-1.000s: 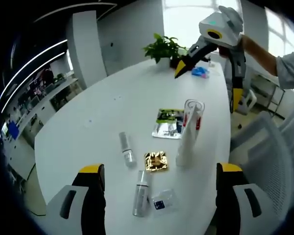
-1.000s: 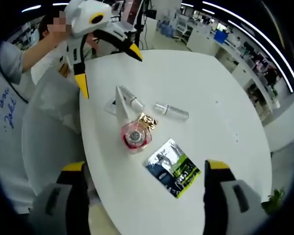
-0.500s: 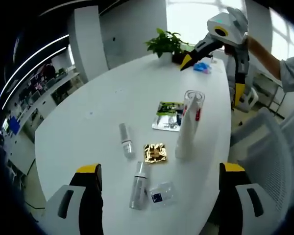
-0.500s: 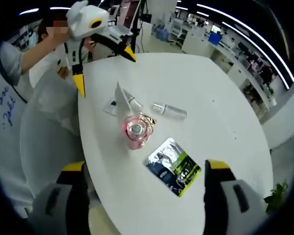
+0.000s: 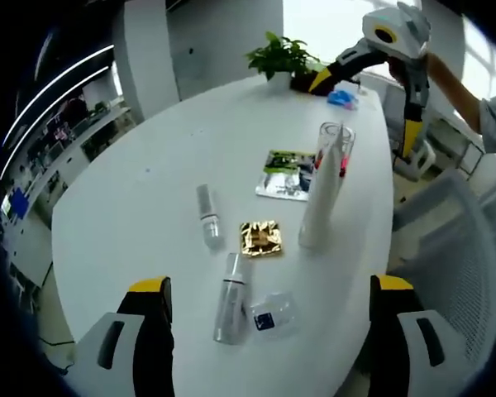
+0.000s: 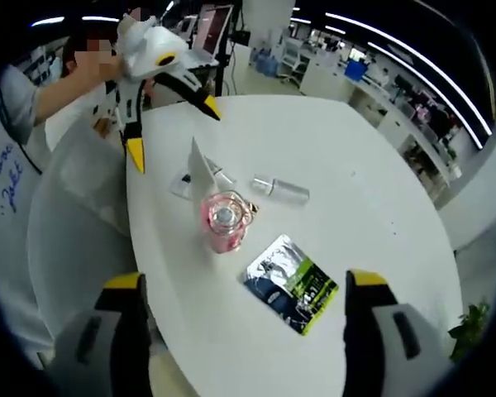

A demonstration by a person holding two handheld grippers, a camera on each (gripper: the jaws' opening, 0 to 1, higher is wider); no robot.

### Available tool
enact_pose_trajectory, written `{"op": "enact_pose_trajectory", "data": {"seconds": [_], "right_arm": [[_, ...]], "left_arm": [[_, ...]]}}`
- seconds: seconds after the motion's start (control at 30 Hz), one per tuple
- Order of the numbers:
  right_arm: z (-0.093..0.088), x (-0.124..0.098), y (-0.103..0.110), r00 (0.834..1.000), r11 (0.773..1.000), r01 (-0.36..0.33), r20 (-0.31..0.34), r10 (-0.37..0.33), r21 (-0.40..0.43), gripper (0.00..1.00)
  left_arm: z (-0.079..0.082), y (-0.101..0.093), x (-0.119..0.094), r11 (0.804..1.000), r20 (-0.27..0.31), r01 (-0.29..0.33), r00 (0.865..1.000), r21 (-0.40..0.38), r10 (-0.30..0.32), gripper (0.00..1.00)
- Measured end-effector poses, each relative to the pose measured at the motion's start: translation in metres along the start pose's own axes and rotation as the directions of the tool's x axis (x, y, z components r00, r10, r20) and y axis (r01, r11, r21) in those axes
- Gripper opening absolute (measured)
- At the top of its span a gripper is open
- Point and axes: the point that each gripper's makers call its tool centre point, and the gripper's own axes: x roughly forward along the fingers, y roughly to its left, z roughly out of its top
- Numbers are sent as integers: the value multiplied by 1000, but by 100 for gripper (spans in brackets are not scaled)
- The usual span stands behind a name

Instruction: Arrange the skincare products in the storage area until every visible bottle or jar stands upright without overlapping.

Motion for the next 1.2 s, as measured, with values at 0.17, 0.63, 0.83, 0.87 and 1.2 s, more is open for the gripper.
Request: {"op": "enact_pose_trajectory", "data": {"seconds": [0.17,0.63,0.83,0.87,1.2], "right_arm": [[-3,1,-1,1000,1000,6,-5,-6,15,100],[-14,8,0,1000,998,2,-9,-2,58,100],[-14,8,1,1000,997,-10,3,10,77,100],[-15,7,0,1000,997,-6,3,5,78,100],[-16,6,-2,1000,995,8,19,-10,101,100]], "left_arm": [[-12,8,7,1000,-37,-4,999,-1,4,97],[-37,25,29,1000,-128,5,992,-6,-6,89],[-44,31,40,1000,-160,16,987,9,-14,79],[-44,31,41,1000,-162,17,987,10,-15,76],[-57,44,56,999,-214,11,977,38,-3,59]]}}
